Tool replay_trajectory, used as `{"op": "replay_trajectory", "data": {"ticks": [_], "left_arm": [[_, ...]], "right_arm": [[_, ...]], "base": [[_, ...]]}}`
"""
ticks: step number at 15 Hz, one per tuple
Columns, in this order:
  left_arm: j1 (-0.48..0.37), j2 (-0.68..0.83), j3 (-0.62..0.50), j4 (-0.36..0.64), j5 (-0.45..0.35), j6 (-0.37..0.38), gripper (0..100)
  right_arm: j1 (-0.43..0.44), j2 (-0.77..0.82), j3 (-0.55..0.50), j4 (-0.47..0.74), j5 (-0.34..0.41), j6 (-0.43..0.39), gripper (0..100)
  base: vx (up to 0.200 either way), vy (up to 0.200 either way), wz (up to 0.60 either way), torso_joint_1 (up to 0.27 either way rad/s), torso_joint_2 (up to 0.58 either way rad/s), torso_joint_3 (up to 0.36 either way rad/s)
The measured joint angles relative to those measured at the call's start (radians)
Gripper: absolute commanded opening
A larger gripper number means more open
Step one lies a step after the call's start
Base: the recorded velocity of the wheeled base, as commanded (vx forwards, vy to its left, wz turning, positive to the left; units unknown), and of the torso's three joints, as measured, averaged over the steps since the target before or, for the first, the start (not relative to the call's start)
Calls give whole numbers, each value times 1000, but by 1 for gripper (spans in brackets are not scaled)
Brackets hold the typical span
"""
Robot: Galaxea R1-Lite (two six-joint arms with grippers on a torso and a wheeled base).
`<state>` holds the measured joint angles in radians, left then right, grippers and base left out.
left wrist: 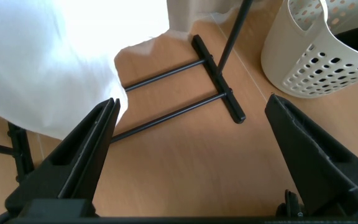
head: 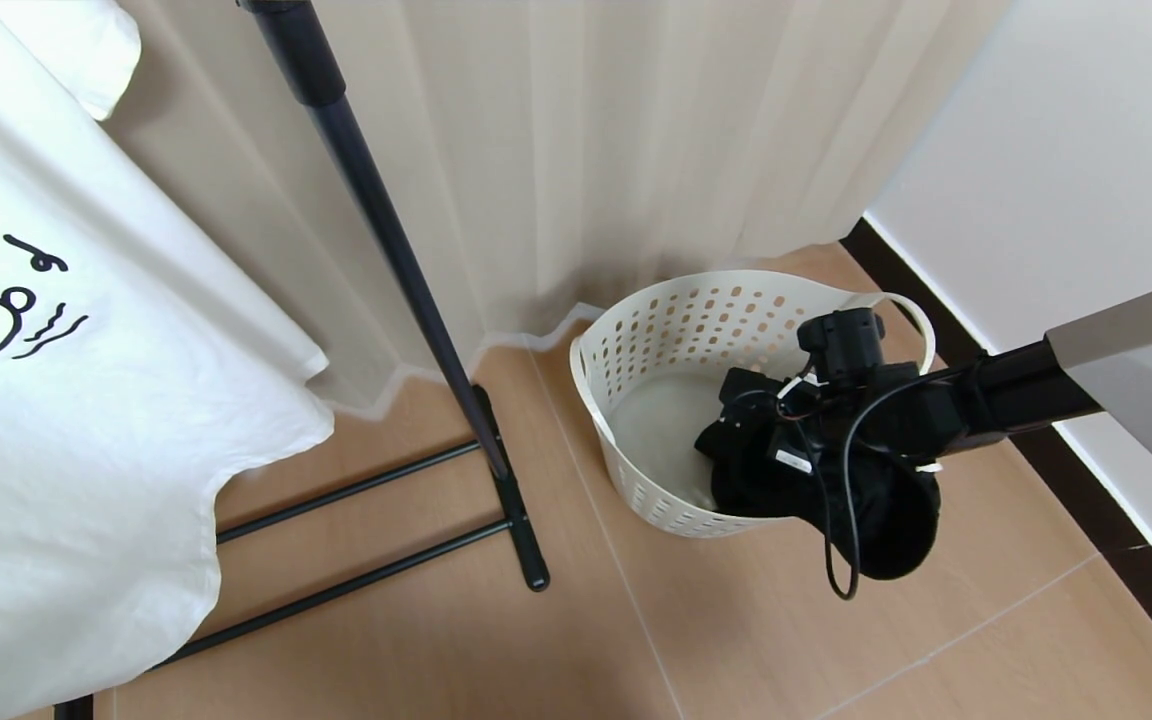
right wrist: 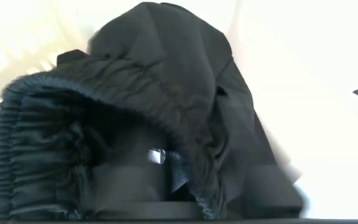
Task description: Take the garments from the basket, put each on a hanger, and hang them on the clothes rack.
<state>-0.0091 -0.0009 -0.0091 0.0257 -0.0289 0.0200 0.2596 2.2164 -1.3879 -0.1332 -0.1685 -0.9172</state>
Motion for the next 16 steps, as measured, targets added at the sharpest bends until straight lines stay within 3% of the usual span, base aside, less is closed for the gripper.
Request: {"op": "replay_trajectory", "data": {"ticks": [9,16], "left_arm": [[0,0,0,0,0,0,100],[0,0,0,0,0,0,100]], "right_arm": [[-6,-84,80,0,11,22,0],[1,-356,312,1,43,193,0]], "base": [[0,0,0,0,0,0],[0,0,0,0,0,0]]}}
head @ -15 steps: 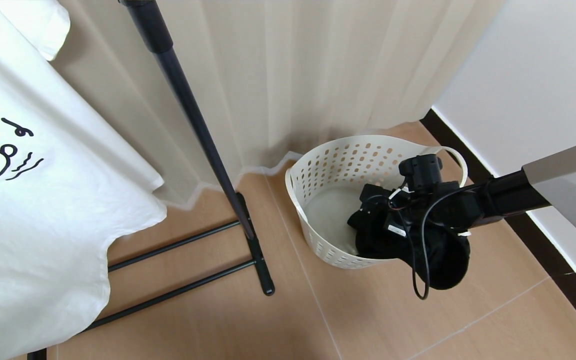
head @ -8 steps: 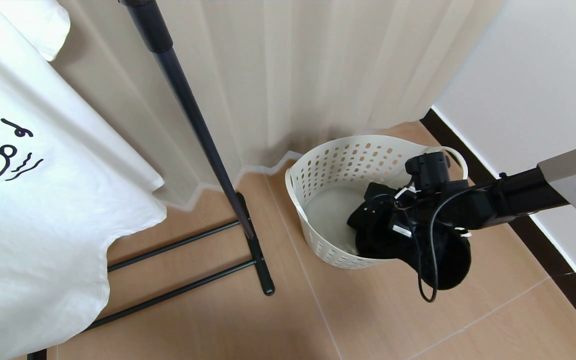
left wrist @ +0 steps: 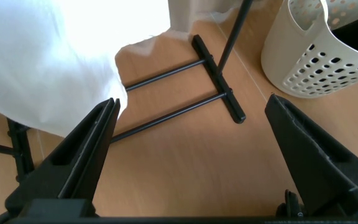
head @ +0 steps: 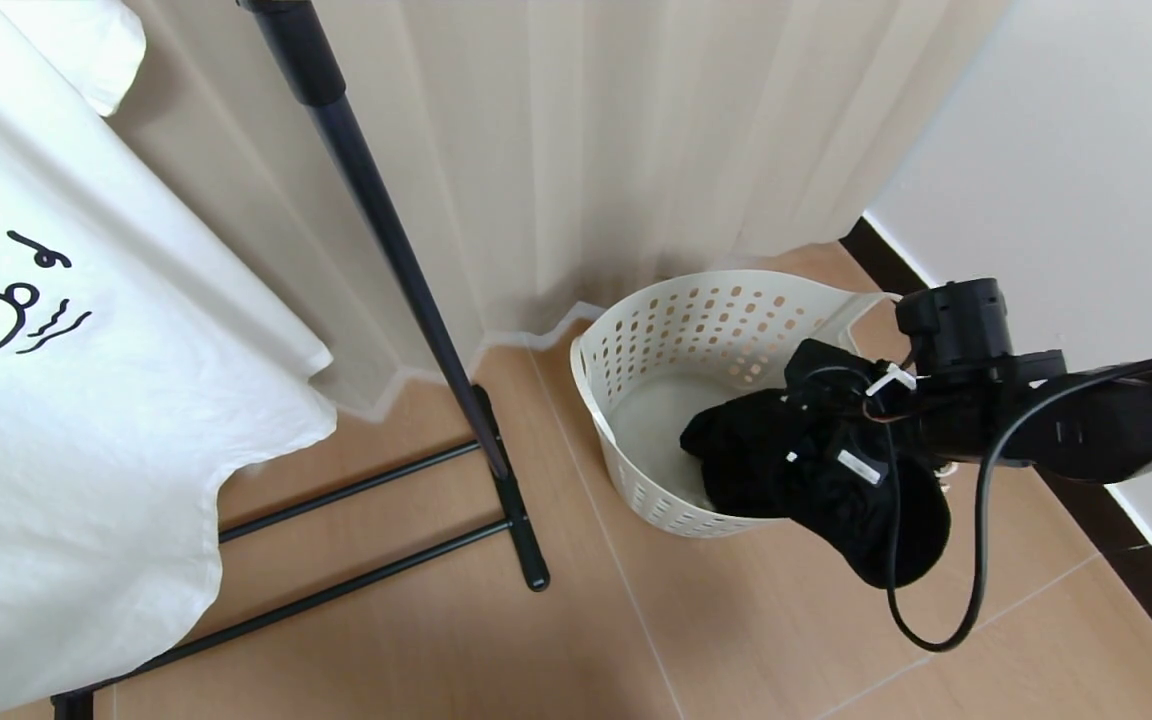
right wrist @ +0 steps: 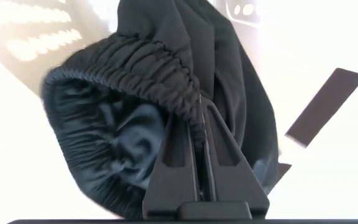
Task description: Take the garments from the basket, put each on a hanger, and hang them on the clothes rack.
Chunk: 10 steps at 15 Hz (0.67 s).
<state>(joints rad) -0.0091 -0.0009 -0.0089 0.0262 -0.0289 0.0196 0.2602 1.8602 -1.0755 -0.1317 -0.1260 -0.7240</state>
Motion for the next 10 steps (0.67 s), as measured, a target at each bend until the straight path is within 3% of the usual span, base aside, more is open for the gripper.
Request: {"op": "replay_trajectory", "data": {"ticks": [6,10], "left_arm": [[0,0,0,0,0,0,100],[0,0,0,0,0,2,100]], "right_arm": [[0,-341,229,1,54,284,0],[-1,-532,323,0,70,405,0]], "base": [[0,0,0,0,0,0],[0,0,0,0,0,0]]}}
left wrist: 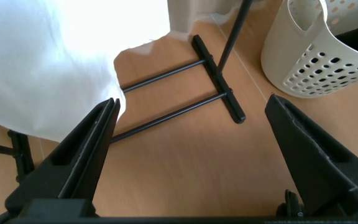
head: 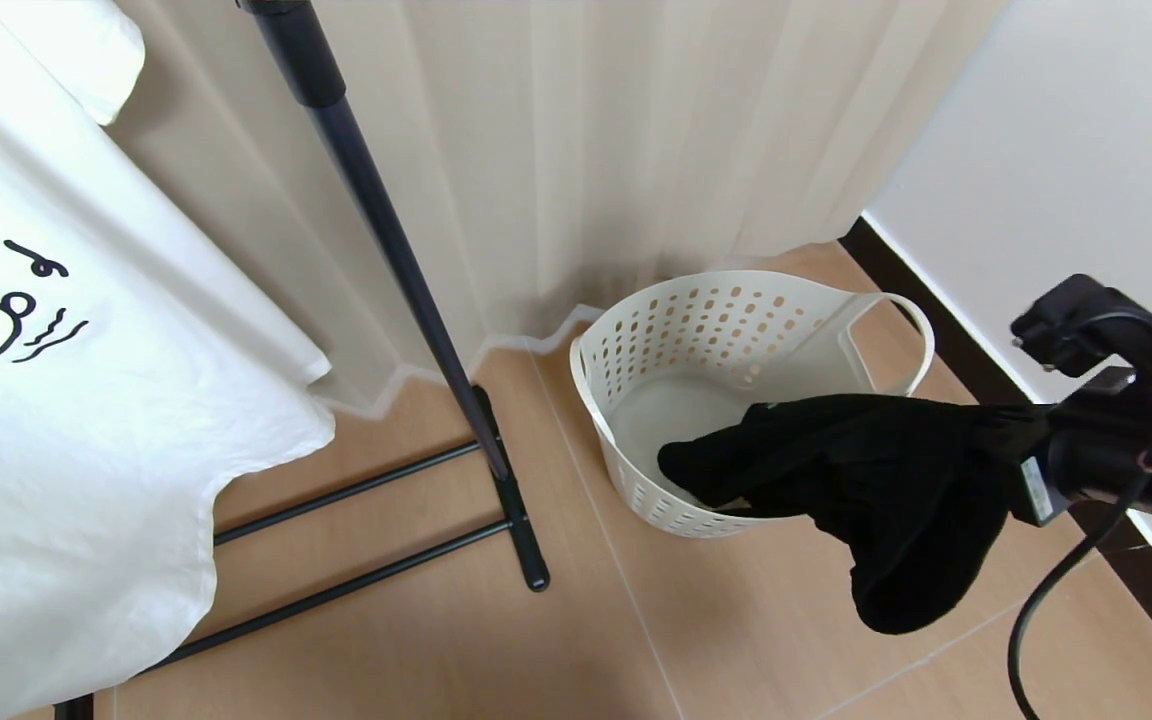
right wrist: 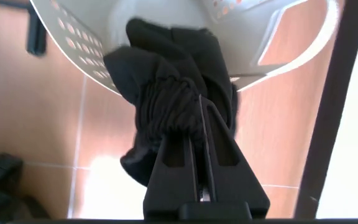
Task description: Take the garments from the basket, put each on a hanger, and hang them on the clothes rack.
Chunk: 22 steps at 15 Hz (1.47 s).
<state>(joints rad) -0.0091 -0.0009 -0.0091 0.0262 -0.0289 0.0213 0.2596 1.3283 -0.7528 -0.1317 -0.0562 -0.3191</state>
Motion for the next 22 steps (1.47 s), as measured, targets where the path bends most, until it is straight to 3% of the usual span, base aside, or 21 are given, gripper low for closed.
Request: {"op": "replay_trajectory", "data": {"ticks": [3,8,14,22], "left_arm": [[0,0,0,0,0,0,100],[0,0,0,-1,-1,1,100],[0,0,1,-1,-2,1,100],[0,0,1,0,-2,1,100]], "right_arm": [[1,-122,58,0,42,57,0],[2,-234,100,-2,36,90,0],[2,-256,102,-2,43,94,0],[2,-234,109,-4,44,96,0]], "base": [[0,0,0,0,0,0],[0,0,0,0,0,0],[0,0,0,0,0,16],[0,0,0,5,2,187]]}}
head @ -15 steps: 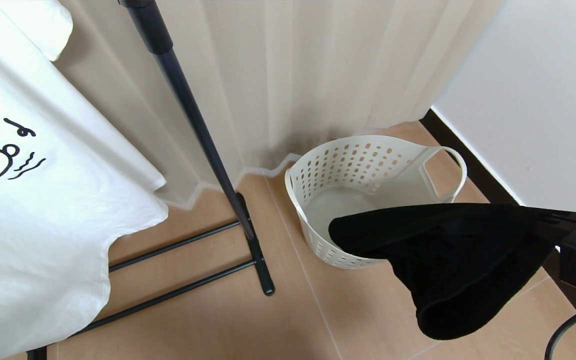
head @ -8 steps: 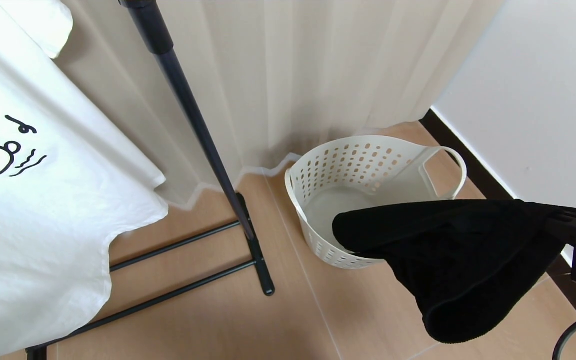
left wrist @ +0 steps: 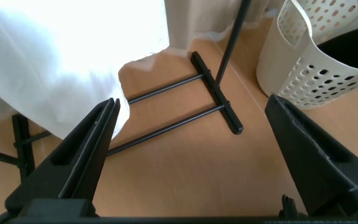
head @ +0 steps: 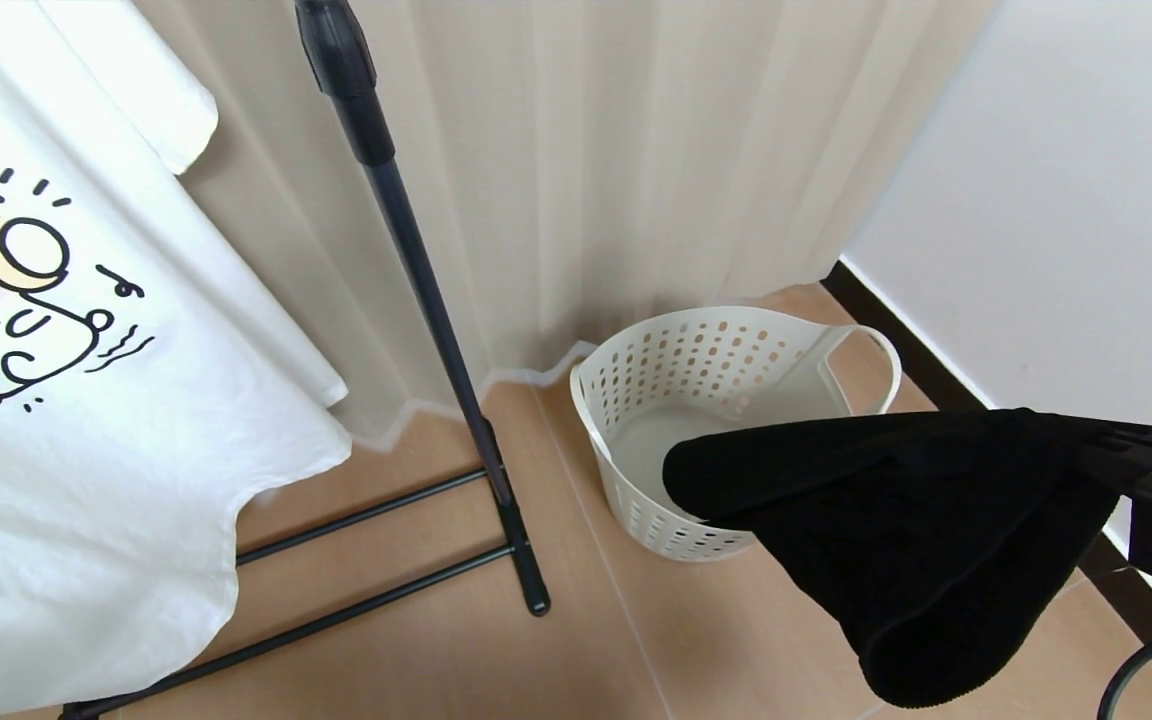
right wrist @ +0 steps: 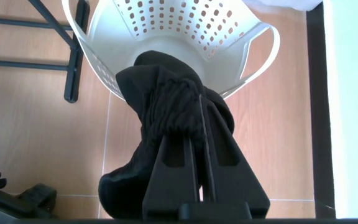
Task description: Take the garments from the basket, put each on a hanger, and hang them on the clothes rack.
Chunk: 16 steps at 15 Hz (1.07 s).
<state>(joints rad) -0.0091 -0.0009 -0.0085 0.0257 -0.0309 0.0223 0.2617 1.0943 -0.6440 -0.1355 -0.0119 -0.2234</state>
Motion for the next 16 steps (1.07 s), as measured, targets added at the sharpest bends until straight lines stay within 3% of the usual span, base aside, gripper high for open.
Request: {"op": "replay_trajectory", "data": {"ticks": [16], "left_arm": [[0,0,-1,0,0,-1,100]], "right_arm": [[0,22,0,1,0,0,0]], "base": [[0,0,0,3,1,200]]}}
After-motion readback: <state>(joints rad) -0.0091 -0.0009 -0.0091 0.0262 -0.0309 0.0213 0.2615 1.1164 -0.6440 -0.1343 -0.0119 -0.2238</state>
